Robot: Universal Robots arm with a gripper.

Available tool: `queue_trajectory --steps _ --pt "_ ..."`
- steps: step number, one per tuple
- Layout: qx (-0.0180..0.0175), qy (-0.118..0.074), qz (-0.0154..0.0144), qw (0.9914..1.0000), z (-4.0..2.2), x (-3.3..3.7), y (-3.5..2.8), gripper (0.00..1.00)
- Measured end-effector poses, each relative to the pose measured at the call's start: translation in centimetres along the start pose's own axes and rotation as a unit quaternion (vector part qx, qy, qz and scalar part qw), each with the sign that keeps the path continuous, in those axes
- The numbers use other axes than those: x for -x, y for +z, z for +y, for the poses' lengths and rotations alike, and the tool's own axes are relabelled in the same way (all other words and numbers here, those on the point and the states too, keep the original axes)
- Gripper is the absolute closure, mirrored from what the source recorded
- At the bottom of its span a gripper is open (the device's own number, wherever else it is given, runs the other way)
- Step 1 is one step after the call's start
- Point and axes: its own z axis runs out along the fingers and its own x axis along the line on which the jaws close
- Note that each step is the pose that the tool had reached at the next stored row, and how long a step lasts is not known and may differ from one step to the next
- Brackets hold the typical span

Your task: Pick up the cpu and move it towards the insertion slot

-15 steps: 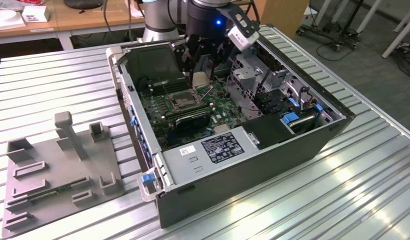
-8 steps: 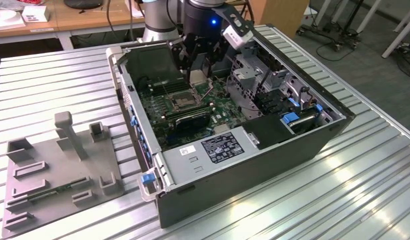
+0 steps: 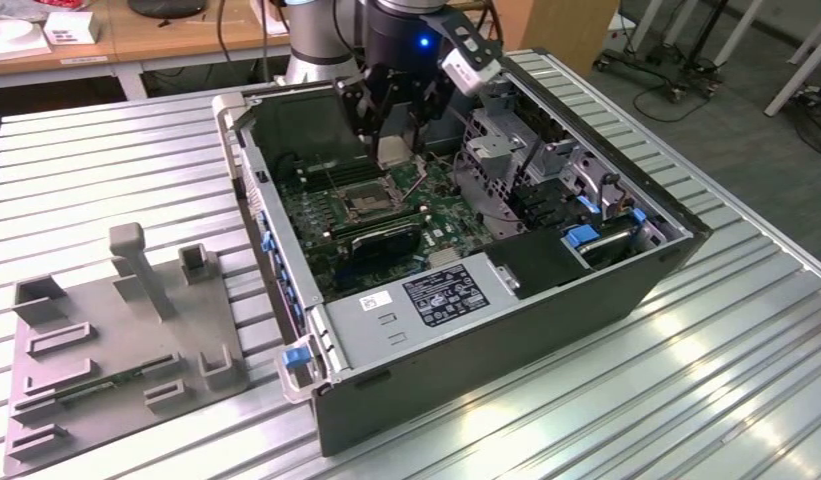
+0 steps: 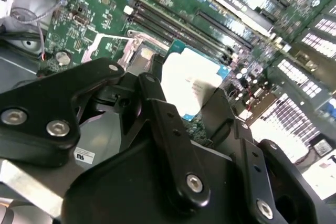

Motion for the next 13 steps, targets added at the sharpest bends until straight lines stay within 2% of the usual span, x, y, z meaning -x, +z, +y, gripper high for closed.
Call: queue_trajectory --steps 7,13 --pt "0.0022 0.0 -0.0001 1.0 1.15 0.02 0.31 0.46" --pt "0.0023 0.0 -0.0001 1.0 2.25 0.07 0.45 0.46"
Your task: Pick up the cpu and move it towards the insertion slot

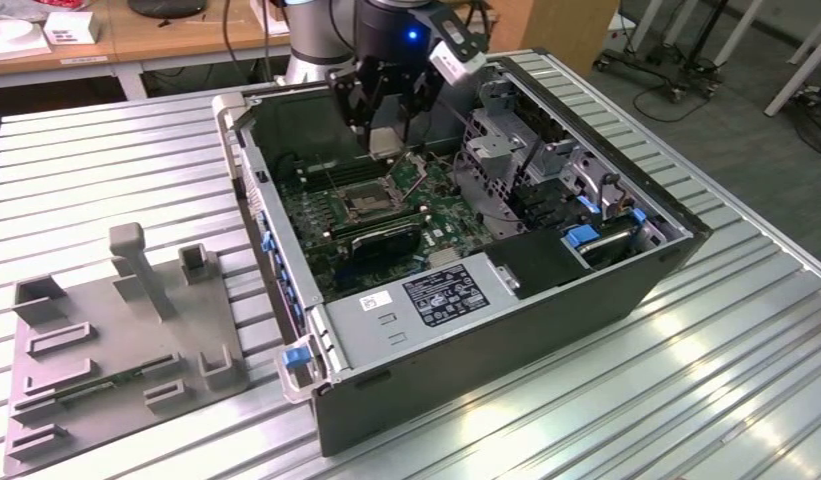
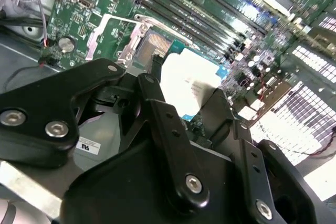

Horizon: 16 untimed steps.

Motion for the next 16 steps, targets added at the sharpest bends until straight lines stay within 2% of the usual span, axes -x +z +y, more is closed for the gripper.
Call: queue_trajectory --steps 3,10,16 --pt "0.0001 0.0 0.0 1.0 0.7 0.05 0.06 0.46" --pt "0.0001 0.0 0.0 1.0 2.85 0.24 0.24 0.46" --pt "0.0001 0.0 0.0 1.0 3.22 0.77 0.45 0.46"
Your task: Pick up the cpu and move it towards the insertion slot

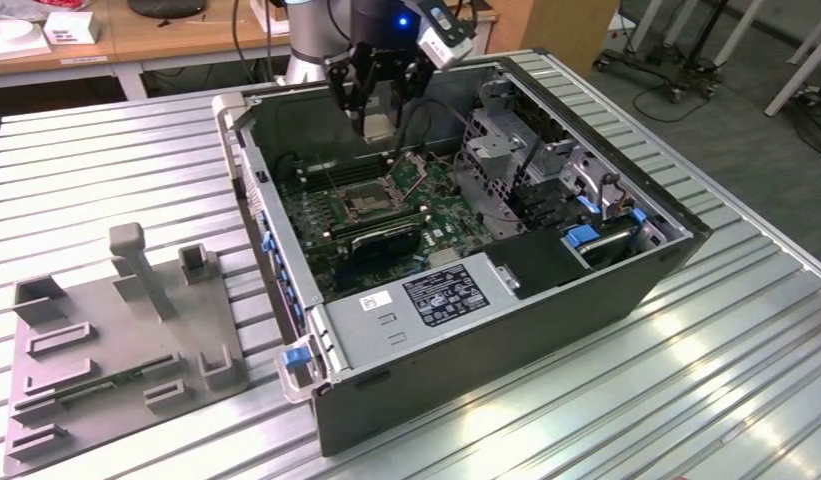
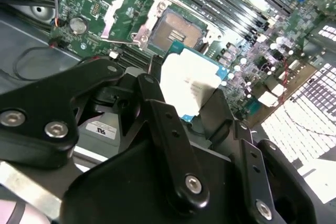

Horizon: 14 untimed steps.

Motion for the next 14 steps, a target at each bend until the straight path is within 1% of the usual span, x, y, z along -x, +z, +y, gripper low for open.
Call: queue_trajectory --steps 6,7,8,9,14 --pt "-0.0001 0.0 0.0 1.0 0.01 0.02 0.07 0.46" --pt "0.0 0.0 0.0013 1.0 0.01 0.03 0.08 0.46" --pt "0.0002 0.0 0.0067 0.99998 0.02 0.05 0.09 0.46" --pt "0.0001 0.0 0.0084 0.99996 0.02 0.05 0.08 0.46" --pt "0.0 0.0 0.0093 0.99996 0.01 0.05 0.07 0.46"
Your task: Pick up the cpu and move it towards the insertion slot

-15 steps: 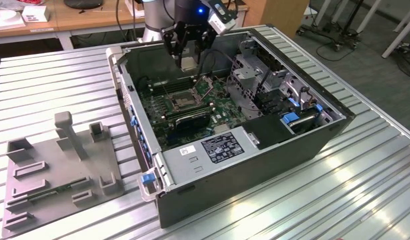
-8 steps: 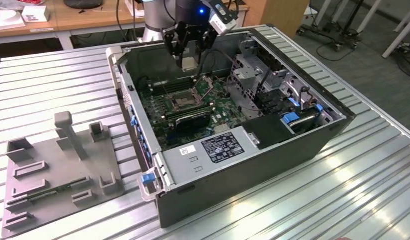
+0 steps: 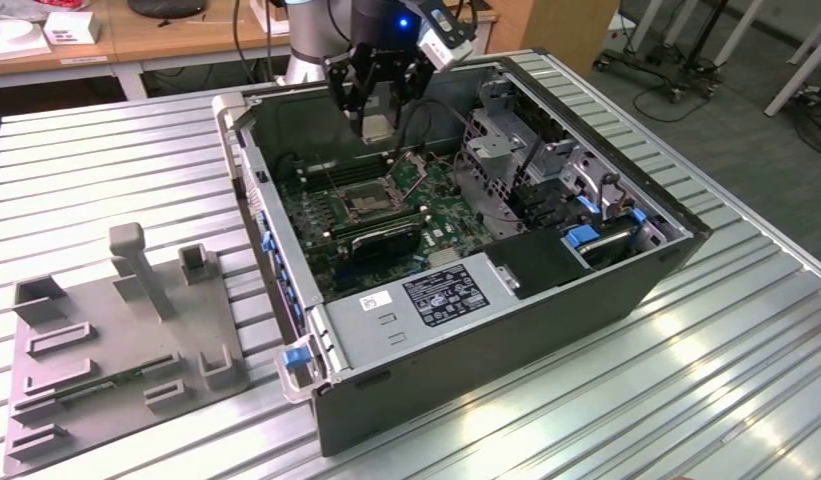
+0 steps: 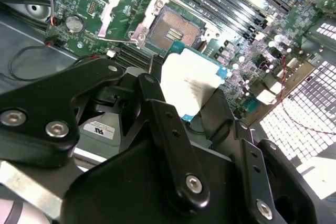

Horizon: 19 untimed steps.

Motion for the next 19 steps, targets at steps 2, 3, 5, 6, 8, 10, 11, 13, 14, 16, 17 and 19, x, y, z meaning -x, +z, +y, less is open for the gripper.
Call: queue_trajectory --steps 2,3,5,6,8,10,11,13,14,16,17,19 --pt "0.0 0.0 0.0008 1.0 0.0 0.01 0.01 0.46" --pt "0.0002 0.0 0.0053 0.99999 0.0 0.04 0.02 0.46" --pt "0.0002 0.0 0.0084 0.99996 0.0 0.03 0.01 0.46" --pt "0.0002 0.0 0.0085 0.99996 0.0 0.03 0.01 0.46" --pt "0.0002 0.0 0.0086 0.99996 0.0 0.03 0.01 0.46" --pt "0.0002 0.0 0.0087 0.99996 0.0 0.03 0.01 0.46" --pt "0.0002 0.0 0.0088 0.99996 0.0 0.03 0.01 0.46" --pt "0.0003 0.0 0.0087 0.99996 0.0 0.1 0.03 0.46" --pt "0.0003 0.0 0.0087 0.99996 0.01 0.13 0.05 0.46" --pt "0.0003 0.0 0.0087 0.99996 0.01 0.14 0.06 0.46" --pt "0.0002 0.0 0.0087 0.99996 0.02 0.15 0.06 0.46" --pt "0.0002 0.0 0.0088 0.99996 0.04 0.15 0.13 0.46"
